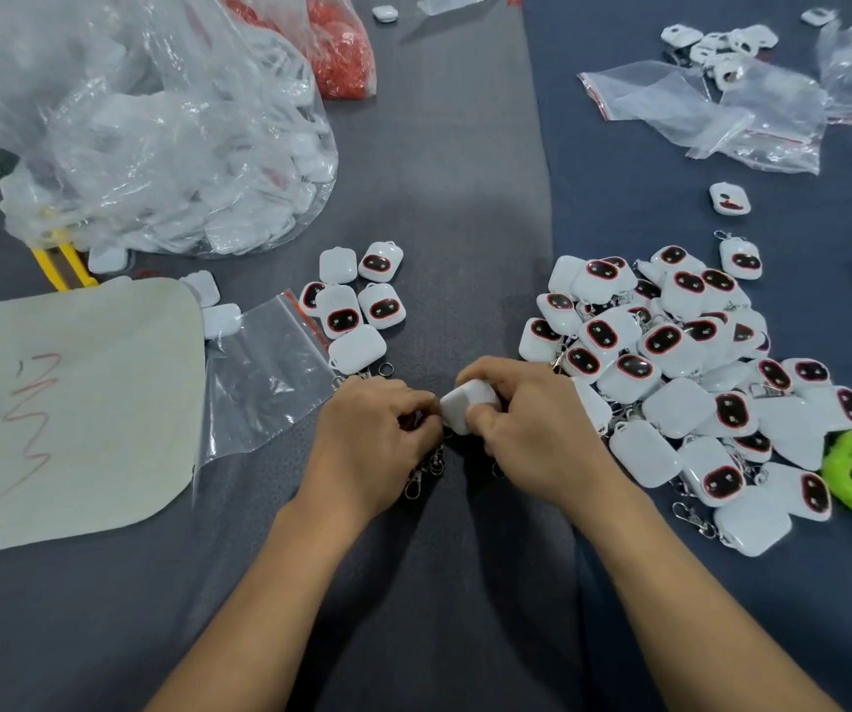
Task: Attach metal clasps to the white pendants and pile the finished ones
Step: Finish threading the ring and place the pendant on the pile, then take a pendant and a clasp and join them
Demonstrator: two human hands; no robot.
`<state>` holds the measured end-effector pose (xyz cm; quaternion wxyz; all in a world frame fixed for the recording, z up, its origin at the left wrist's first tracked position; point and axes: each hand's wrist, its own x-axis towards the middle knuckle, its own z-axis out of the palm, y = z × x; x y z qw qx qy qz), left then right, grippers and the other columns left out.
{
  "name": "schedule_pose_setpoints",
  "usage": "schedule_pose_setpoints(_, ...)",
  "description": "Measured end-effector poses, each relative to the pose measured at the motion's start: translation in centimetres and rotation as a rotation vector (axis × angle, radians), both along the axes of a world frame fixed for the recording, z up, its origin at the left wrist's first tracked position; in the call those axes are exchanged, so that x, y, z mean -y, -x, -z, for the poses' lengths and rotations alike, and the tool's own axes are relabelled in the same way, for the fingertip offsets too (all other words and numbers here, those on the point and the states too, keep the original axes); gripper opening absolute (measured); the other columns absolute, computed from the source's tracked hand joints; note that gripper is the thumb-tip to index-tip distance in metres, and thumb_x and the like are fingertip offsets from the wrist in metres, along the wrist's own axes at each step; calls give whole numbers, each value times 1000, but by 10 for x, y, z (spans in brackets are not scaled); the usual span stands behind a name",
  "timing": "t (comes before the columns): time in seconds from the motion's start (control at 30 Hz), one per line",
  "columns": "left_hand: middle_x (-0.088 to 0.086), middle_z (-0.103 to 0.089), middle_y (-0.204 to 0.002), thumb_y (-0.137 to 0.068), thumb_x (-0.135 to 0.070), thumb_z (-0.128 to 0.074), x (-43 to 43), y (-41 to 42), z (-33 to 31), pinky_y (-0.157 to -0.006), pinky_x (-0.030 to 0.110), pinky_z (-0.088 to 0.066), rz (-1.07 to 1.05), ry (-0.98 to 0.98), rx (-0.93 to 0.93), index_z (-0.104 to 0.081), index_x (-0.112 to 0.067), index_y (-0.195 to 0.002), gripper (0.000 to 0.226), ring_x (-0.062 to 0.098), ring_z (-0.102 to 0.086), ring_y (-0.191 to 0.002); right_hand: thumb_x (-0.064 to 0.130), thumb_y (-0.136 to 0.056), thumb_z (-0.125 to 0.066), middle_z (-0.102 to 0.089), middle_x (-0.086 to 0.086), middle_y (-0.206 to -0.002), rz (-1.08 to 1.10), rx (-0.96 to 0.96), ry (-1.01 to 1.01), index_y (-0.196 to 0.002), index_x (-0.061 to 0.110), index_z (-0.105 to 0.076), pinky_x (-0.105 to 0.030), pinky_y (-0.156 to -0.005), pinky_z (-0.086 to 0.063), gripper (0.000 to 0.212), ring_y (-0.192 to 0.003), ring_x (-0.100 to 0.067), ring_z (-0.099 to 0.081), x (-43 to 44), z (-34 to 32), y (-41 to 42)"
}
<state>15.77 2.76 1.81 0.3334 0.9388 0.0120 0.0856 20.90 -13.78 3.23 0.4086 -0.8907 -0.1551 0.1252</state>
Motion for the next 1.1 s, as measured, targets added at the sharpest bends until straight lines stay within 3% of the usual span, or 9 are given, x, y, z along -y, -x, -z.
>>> schedule_pose_setpoints(0.13, -7, -55, -57, -76, -25, -70, 1, 1, -1, -70, 32, -40, -13, 28, -10, -76, -23, -70, 9, 13, -48, -63, 7, -84, -60, -63, 12, -64, 59, -30, -33, -87, 28, -68, -21, -58, -46, 23, -60, -6, -59, 1, 5, 3)
schedule_pose_setpoints(0.33, -13, -65, -64, -73, -23, -71, 2, 5, -6, -67, 27, -48, -59, 89, 59, -80, -29, -76, 11, 8, -57, -62, -10, -87, -60, -70, -6, -65, 287, -298, -427, -93, 12, -71, -29, -48, -49, 26, -50, -19, -62, 6, 10, -4)
schedule_pose_setpoints(0.47, -15, -67, -78, -75, -34, -75, 3, 7, -7, -75, 33, -46, 47, -89, -19, -80, -36, -87, 13, 7, -59, -75, -9, -87, -60, -73, -8, -70, 280, -290, -436, -97, 11, -71, -27, -50, -52, 25, -52, -21, -64, 5, 12, -4)
schedule_pose_setpoints(0.67, -11, -69, -80, -84, -22, -75, 8, 0, -9, -73, 31, -45, 9, -66, -32, -81, -28, -84, 8, 14, -61, -77, -12, -89, -59, -70, -8, -65, 314, -318, -500, -97, 6, -69, -26, -48, -50, 22, -52, -21, -62, 5, 15, -4)
schedule_pose_setpoints(0.83, -13, -67, -79, -74, -42, -77, 15, 7, -10, -70, 31, -46, 28, -108, 8, -80, -33, -88, 16, 8, -60, -75, -14, -90, -56, -70, -8, -67, 331, -335, -571, -97, 6, -69, -24, -49, -51, 25, -53, -19, -62, 7, 13, -3)
schedule_pose_setpoints(1.0, -6, -65, -70, -81, -26, -79, 28, -1, -7, -66, 33, -39, 27, -266, 95, -79, -26, -79, 3, 19, -59, -67, -14, -90, -56, -70, -7, -66, 322, -327, -584, -99, 3, -68, -25, -50, -52, 23, -53, -18, -62, 7, 12, -1)
schedule_pose_setpoints(1.1, -7, -69, -74, -84, -30, -77, 23, -2, -4, -66, 33, -45, 1, -167, 61, -80, -30, -85, 4, 17, -62, -69, -12, -89, -59, -70, -8, -67, 340, -346, -624, -100, 2, -67, -25, -50, -51, 20, -54, -18, -62, 10, 11, 1)
